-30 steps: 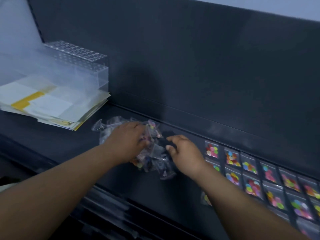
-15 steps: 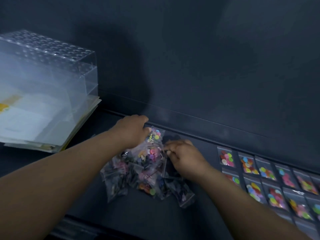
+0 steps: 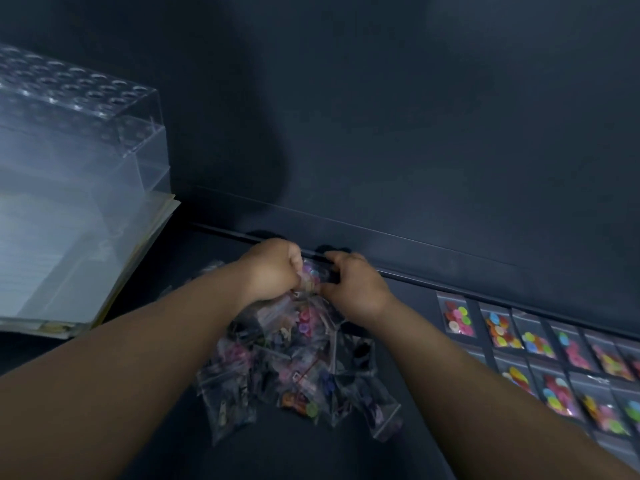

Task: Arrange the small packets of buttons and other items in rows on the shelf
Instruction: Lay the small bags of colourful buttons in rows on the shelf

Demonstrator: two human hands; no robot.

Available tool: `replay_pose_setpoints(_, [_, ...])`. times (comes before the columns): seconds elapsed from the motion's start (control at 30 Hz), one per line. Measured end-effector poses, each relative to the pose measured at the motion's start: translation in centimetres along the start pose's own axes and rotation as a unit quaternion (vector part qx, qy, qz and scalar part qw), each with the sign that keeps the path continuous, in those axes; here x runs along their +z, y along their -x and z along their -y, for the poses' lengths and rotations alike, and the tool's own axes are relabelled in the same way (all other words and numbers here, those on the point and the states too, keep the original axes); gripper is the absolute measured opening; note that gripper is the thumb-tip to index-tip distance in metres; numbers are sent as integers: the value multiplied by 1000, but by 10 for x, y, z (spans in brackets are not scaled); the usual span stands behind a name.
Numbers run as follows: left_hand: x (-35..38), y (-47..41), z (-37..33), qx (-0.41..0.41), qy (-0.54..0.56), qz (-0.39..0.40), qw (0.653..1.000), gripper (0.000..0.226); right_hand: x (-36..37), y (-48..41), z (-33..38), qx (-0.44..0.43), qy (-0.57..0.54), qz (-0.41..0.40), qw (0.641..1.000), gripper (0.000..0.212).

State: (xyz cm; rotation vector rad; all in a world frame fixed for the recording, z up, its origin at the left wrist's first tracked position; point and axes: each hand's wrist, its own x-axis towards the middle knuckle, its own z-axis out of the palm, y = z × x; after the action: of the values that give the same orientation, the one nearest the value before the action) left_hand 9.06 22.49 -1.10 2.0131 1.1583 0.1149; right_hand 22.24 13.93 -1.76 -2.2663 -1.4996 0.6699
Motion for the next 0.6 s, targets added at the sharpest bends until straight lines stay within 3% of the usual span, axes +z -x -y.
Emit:
replay_pose_setpoints(0.1, [-6, 2, 8, 8, 71, -22, 997, 23, 2, -7, 4, -6, 38, 24, 999, 66])
replay_pose_setpoints(0.27, [-16, 9, 17, -15, 156, -65, 985, 21, 5, -8, 9, -6, 43, 5, 999, 12])
replay_pose_setpoints(0.33, [-20, 12, 18, -24, 192, -68, 979, 18, 6, -7, 8, 0, 18, -17, 1000, 20])
replay_pose_setpoints(0.43, [-26, 16, 14, -25, 212, -95, 972, 10, 5, -3, 9, 37, -171, -54, 983, 28])
replay_pose_setpoints(0.53, [-29, 17, 9, -20, 204, -115, 972, 9, 1, 5, 10, 73, -369, -43, 926, 26])
replay_pose_setpoints(0.6, [-28, 18, 9, 0, 107, -138, 985, 7, -4, 11, 9, 84, -431, -37, 898, 25])
